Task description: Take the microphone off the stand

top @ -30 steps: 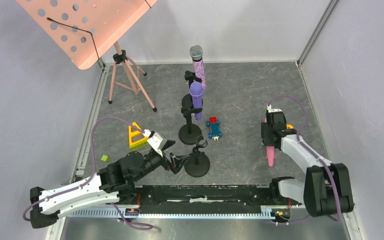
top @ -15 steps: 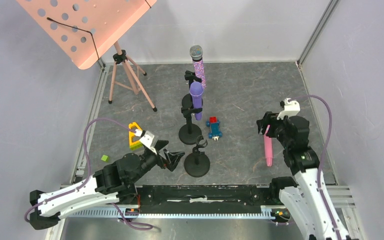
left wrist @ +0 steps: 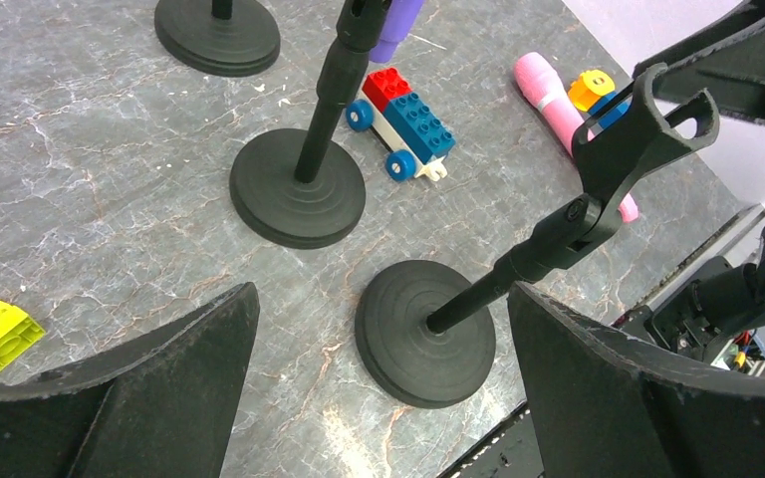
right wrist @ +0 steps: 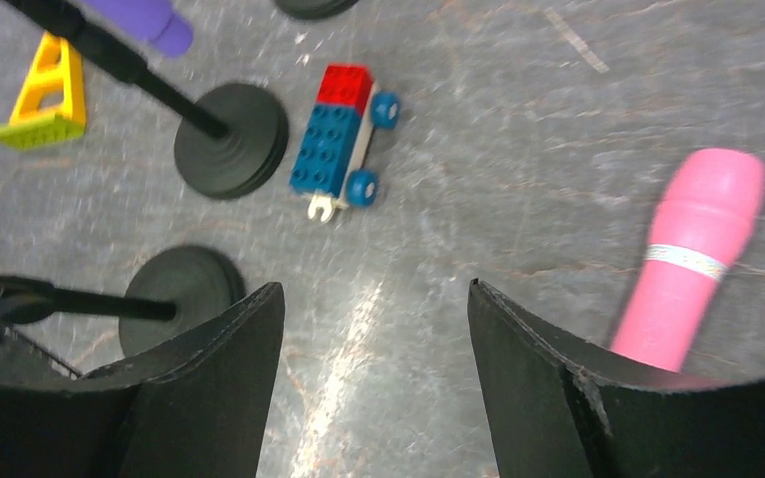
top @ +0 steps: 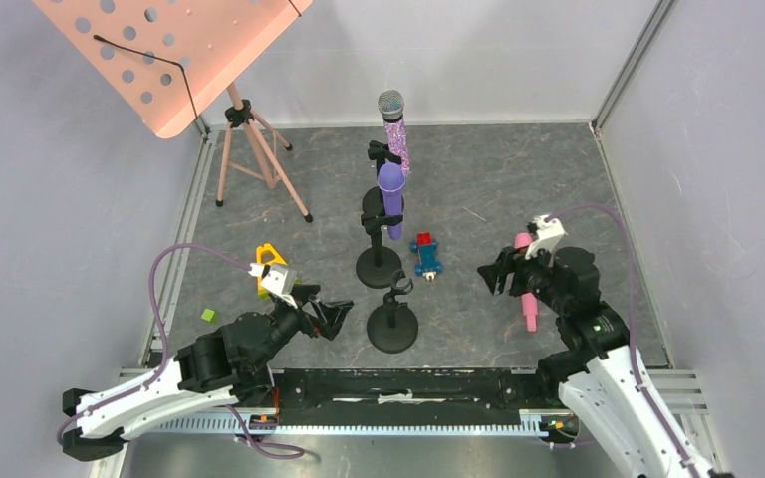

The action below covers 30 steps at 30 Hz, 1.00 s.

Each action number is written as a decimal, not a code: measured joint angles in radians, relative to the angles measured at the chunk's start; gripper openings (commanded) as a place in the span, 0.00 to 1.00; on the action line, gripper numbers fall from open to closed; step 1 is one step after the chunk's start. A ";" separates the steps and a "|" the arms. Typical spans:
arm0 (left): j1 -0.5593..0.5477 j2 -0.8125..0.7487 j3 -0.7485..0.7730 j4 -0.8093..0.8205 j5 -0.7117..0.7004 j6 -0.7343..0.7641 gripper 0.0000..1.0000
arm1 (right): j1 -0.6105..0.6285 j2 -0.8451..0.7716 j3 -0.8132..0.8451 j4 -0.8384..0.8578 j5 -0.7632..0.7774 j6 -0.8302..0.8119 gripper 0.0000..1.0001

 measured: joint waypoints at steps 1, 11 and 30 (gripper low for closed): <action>0.000 0.000 0.000 -0.001 0.000 0.000 1.00 | 0.042 0.018 0.001 -0.002 0.021 -0.001 0.74; 0.000 0.037 0.000 -0.044 -0.024 -0.018 1.00 | 0.467 0.105 -0.045 0.064 0.323 0.043 0.72; 0.000 0.046 -0.008 -0.079 -0.039 -0.051 1.00 | 1.133 0.284 -0.234 0.563 0.708 -0.031 0.75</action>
